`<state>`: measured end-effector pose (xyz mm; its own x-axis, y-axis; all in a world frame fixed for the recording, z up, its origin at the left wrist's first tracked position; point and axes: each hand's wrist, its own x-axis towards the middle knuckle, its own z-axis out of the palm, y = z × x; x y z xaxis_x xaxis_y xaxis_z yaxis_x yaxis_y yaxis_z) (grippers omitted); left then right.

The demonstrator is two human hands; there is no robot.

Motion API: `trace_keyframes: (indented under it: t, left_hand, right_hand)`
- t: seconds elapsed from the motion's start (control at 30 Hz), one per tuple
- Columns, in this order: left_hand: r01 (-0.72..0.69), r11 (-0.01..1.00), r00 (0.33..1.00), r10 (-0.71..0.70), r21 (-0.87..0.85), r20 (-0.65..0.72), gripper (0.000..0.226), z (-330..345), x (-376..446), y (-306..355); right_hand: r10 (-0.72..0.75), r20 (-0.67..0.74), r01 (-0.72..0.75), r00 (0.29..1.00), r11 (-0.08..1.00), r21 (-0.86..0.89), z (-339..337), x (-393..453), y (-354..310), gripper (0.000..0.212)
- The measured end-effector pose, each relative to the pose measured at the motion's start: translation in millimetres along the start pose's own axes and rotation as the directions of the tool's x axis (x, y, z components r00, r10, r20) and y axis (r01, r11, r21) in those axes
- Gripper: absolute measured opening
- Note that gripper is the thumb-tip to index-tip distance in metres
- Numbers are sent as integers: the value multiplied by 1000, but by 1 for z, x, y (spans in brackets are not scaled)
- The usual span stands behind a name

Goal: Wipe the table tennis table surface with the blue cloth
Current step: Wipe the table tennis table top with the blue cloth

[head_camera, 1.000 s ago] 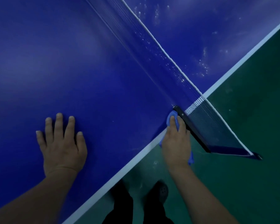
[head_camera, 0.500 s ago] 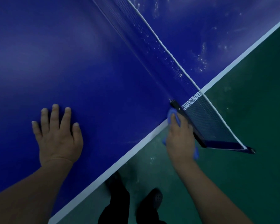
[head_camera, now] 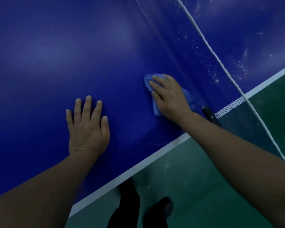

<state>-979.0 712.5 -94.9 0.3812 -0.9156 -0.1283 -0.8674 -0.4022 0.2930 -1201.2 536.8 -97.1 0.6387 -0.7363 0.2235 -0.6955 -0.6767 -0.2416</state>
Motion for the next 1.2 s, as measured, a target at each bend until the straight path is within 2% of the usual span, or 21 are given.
trace_keyframes:
  t: [0.1,0.13,0.23,0.27,0.3,0.33,0.4,0.47,0.53,0.57,0.6,0.7,0.73,0.8,0.87,0.93,1.0,1.03,1.1,1.17,1.2]
  left_hand:
    - [-11,1000,1000,11,-5,-9,62,1,0,-2]
    - [-12,1000,1000,12,-11,-15,62,1,0,-2]
    - [-11,1000,1000,11,-16,-25,63,1,0,-2]
    - [-11,1000,1000,11,-14,-22,63,1,0,-2]
    - [-11,1000,1000,11,-11,-17,63,0,0,-1]
    - [-11,1000,1000,11,-7,-14,64,0,1,-1]
    - [-14,1000,1000,14,0,-12,64,0,0,-2]
    - [-15,1000,1000,15,-1,-14,63,0,-1,-2]
    - [-13,1000,1000,13,-2,-18,63,1,-1,-2]
    - [-13,1000,1000,13,-2,-22,62,1,-2,-3]
    - [-16,1000,999,16,-3,-28,62,1,-2,-3]
    - [-26,1000,999,26,2,-45,61,1,-1,-6]
    - [-26,1000,999,26,6,-44,61,2,-1,-6]
    - [-25,1000,999,25,7,-31,61,3,-1,-5]
    - [-23,1000,999,24,2,-28,62,3,-1,-4]
    - [-27,1000,999,26,-14,-30,62,2,-1,-4]
    - [-38,999,999,37,-28,-31,62,1,-2,-5]
    - [-46,998,998,45,-34,-31,62,0,-2,-6]
    - [-58,997,998,57,-41,-33,62,-1,-3,-6]
    - [-64,997,997,62,-51,-34,63,-1,-3,-5]
    - [-63,996,998,61,-60,-34,64,-1,-3,-5]
  right_hand:
    - [-303,52,299,952,951,77,7,-12,-47,33]
    - [-415,101,402,904,907,126,7,-37,-61,34]
    - [-689,252,648,680,725,232,-9,-110,-73,39]
    - [-725,266,681,636,688,249,-14,-115,-60,40]
    - [-727,270,687,632,686,240,-15,-109,-43,41]
    - [-695,260,666,670,718,201,-17,-96,-28,40]
    - [-548,197,545,813,835,77,-17,-57,-5,38]
    - [-296,140,301,945,954,-10,-11,-24,-5,37]
    - [-138,77,139,987,990,-9,1,-18,-34,36]
    - [-162,65,160,985,987,27,5,-25,-55,35]
    - [-258,95,251,962,965,75,7,-41,-76,35]
    - [-607,227,571,762,794,207,-4,-106,-99,35]
    - [-650,231,606,724,760,236,-8,-120,-87,34]
    - [-621,264,580,739,784,220,-16,-122,-52,34]
    - [-467,244,454,850,884,110,-18,-100,-20,37]
    - [-155,136,157,978,988,-3,-18,-70,-7,39]
    - [159,35,-158,987,987,-36,-9,-51,-22,41]
    - [199,8,-198,980,980,-29,-3,-51,-38,41]
    - [16,37,-16,999,1000,7,5,-69,-75,38]
    - [-228,106,220,968,972,81,4,-98,-97,34]
    - [-289,109,277,951,955,108,0,-110,-96,32]
